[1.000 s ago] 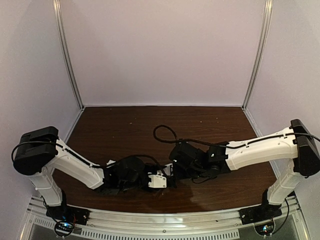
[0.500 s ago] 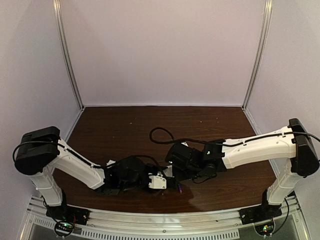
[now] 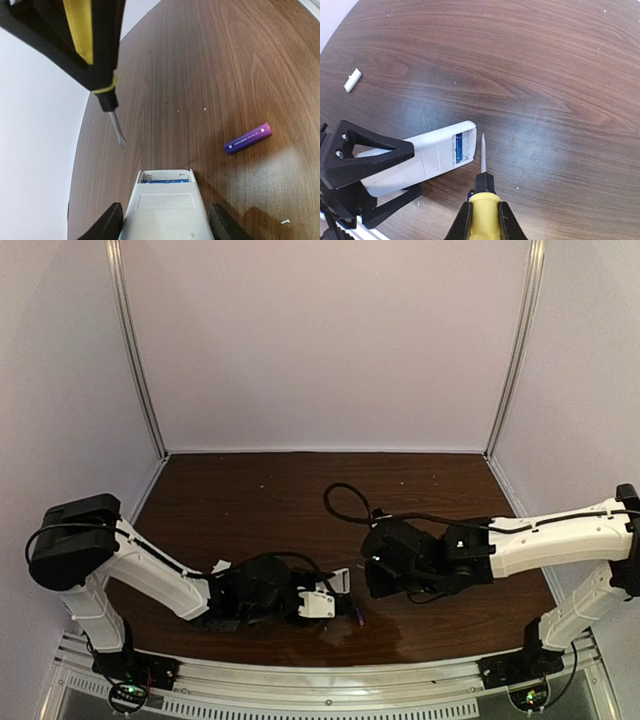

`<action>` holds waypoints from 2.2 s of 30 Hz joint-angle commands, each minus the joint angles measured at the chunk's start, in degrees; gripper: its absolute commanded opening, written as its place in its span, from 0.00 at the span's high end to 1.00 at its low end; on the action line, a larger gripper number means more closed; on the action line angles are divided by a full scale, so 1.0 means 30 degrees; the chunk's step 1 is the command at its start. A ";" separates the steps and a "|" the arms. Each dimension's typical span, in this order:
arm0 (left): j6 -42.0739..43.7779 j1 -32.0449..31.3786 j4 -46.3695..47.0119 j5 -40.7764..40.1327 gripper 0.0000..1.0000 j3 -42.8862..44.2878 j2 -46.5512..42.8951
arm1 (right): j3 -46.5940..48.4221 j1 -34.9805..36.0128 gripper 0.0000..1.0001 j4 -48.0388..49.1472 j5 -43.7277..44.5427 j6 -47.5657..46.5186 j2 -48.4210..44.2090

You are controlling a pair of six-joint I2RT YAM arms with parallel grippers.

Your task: Unload the batteries from the remote control

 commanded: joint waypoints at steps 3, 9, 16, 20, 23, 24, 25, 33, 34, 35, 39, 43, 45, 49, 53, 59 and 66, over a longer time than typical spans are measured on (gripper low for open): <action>-0.0499 0.0091 0.0614 0.0945 1.00 -0.0583 -0.1116 | -0.2505 -0.0180 1.00 0.2333 0.0472 -0.2046 -0.3188; -0.0280 0.0537 0.2970 0.2158 1.00 -0.1792 -0.1279 | -0.4812 -0.0887 1.00 0.4332 0.1197 -0.3179 -0.5635; -0.0309 0.1416 0.5224 0.3353 1.00 -0.3019 -0.1305 | -0.5342 -0.1930 1.00 0.5065 0.0435 -0.4805 -0.6877; -0.0366 0.1706 0.7100 0.3962 1.00 -0.3871 -0.1296 | -0.5931 -0.2233 1.00 0.5847 -0.0444 -0.5577 -0.7764; -0.0404 0.1824 0.7748 0.4098 1.00 -0.4118 -0.1264 | -0.6351 -0.2318 1.00 0.6264 -0.0872 -0.6147 -0.8313; -0.0447 0.1867 0.7983 0.4098 1.00 -0.4216 -0.1227 | -0.6486 -0.2349 1.00 0.6393 -0.0947 -0.6317 -0.8511; -0.0477 0.1927 0.8149 0.4098 1.00 -0.4265 -0.1209 | -0.6572 -0.2369 1.00 0.6428 -0.0924 -0.6354 -0.8679; -0.0704 0.2502 0.9654 0.4898 1.00 -0.4697 -0.0642 | -0.7208 -0.2996 1.00 0.7652 -0.2310 -0.7637 -0.9485; -0.0732 0.2600 0.9881 0.4960 1.00 -0.4753 -0.0535 | -0.7223 -0.3128 1.00 0.7742 -0.2416 -0.7760 -0.9463; -0.0769 0.2678 1.0093 0.5045 1.00 -0.4793 -0.0452 | -0.7254 -0.3247 1.00 0.7816 -0.2550 -0.7864 -0.9435; -0.1039 0.2932 1.0880 0.4964 1.00 -0.4961 -0.0004 | -0.7640 -0.3782 1.00 0.8622 -0.3659 -0.8542 -0.9265; -0.1097 0.2940 1.4795 0.4114 1.00 -0.6112 0.0832 | -0.8101 -0.4085 1.00 0.9365 -0.4099 -0.8756 -0.9232; -0.1003 0.2955 1.6174 0.3539 1.00 -0.6496 0.1341 | -0.8309 -0.4216 1.00 0.9684 -0.4264 -0.8745 -0.9060; -0.1053 0.2971 1.5846 0.3252 1.00 -0.6280 0.1524 | -0.8422 -0.4340 1.00 1.0114 -0.4515 -0.8629 -0.8632; -0.1782 0.3191 1.3489 0.3556 1.00 -0.5785 0.0684 | -0.8449 -0.4376 1.00 1.0285 -0.4824 -0.8485 -0.8555; -0.3500 0.4192 0.8216 0.6798 1.00 -0.4905 -0.1980 | -0.8468 -0.4415 1.00 1.0367 -0.5528 -0.8404 -0.8763; -0.3864 0.4596 0.3759 0.8651 1.00 -0.3405 -0.2804 | -0.8626 -0.4465 1.00 1.0371 -0.6415 -0.7999 -0.9450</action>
